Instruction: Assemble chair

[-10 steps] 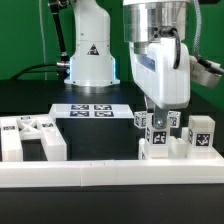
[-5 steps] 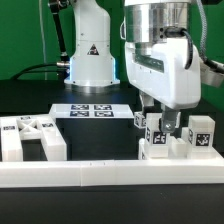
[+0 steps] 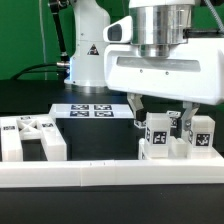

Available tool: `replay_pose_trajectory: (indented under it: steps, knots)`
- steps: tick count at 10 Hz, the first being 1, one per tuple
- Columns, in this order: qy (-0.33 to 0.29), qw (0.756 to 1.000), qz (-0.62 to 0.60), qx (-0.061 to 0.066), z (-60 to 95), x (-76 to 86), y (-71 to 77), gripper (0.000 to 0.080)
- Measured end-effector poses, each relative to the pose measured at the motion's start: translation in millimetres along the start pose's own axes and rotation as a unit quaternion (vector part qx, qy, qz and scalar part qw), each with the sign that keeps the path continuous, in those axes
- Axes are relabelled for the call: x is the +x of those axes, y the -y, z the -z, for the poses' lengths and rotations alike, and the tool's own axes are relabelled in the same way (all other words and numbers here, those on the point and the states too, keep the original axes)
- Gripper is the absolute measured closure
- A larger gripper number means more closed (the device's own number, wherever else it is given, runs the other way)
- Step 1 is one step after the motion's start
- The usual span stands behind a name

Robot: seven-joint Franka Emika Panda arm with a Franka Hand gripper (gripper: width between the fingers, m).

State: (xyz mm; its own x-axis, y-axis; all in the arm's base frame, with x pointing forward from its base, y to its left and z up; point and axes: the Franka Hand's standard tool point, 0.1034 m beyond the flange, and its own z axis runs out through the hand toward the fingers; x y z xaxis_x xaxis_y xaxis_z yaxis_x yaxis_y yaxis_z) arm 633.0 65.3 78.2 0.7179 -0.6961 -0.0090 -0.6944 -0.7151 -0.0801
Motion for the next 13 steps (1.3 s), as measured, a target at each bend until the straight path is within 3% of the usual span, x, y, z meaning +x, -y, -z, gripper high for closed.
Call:
replay_pose_trajectory:
  steps: [6,8,11,13]
  knots:
    - [-0.001,0.978,0.209,-0.001,0.2,3.8,-3.5,0.0150]
    - [-0.002,0.959,0.285,-0.006,0.0,4.9,-4.9,0.0150]
    - [-0.002,0.958,0.288,-0.007,-0.4,5.1,-5.4,0.0150]
    - [-0.002,0.958,0.287,-0.007,-0.4,5.4,-5.6,0.0388]
